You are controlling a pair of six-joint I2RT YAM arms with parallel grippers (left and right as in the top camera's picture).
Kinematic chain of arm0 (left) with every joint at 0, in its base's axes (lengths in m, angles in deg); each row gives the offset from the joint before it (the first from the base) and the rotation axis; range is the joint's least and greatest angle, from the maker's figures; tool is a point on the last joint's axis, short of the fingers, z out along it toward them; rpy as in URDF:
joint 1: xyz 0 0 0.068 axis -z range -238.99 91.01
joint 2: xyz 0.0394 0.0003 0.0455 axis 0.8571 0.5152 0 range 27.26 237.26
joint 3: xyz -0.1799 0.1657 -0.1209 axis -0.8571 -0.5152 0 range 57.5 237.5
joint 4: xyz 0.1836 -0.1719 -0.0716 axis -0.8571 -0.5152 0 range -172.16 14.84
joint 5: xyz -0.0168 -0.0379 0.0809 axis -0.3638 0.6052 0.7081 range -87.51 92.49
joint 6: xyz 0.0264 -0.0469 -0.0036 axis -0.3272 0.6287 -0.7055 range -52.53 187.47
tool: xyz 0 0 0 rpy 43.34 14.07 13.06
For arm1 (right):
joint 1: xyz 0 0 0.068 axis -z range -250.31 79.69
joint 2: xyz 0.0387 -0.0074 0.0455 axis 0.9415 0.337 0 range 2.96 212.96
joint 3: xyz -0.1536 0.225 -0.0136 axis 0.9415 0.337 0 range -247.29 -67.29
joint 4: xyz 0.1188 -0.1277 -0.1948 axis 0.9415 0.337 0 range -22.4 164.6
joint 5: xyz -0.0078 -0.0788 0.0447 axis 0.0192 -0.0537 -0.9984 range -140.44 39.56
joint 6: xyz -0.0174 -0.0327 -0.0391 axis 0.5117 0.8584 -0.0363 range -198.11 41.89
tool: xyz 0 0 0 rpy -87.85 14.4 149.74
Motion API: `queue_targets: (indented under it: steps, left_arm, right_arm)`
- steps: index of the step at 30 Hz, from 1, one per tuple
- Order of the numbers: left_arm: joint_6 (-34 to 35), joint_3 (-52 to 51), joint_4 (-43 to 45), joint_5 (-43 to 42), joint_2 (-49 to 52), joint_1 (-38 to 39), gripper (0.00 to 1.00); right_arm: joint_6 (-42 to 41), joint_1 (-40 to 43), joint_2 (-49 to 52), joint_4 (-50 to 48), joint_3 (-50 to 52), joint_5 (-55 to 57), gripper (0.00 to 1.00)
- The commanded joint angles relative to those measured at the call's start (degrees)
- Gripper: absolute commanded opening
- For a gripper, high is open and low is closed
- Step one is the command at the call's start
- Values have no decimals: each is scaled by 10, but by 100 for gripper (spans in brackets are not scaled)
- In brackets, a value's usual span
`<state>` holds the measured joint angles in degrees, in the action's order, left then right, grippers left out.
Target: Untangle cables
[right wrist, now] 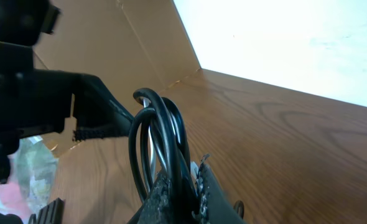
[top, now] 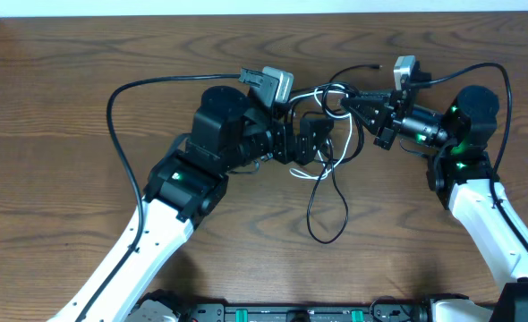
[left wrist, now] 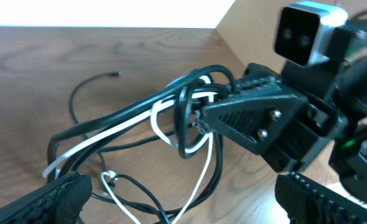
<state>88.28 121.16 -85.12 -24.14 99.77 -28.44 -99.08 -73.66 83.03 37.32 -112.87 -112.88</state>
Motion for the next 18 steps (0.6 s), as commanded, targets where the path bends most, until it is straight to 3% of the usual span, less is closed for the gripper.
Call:
queue_targets:
  steps: [1,4,18]
  left_arm:
    - [85,3,13,4,25,1,98]
    - [109,3,30,3,42,1,93]
    - [110,3,56,8,57,1,92]
  right_arm:
    - [-13,-3,-7,-4,-5,-12,1]
    - [-13,-12,-7,-4,-5,-12,1]
    - [-13,-26,-7,-4,-5,-13,1]
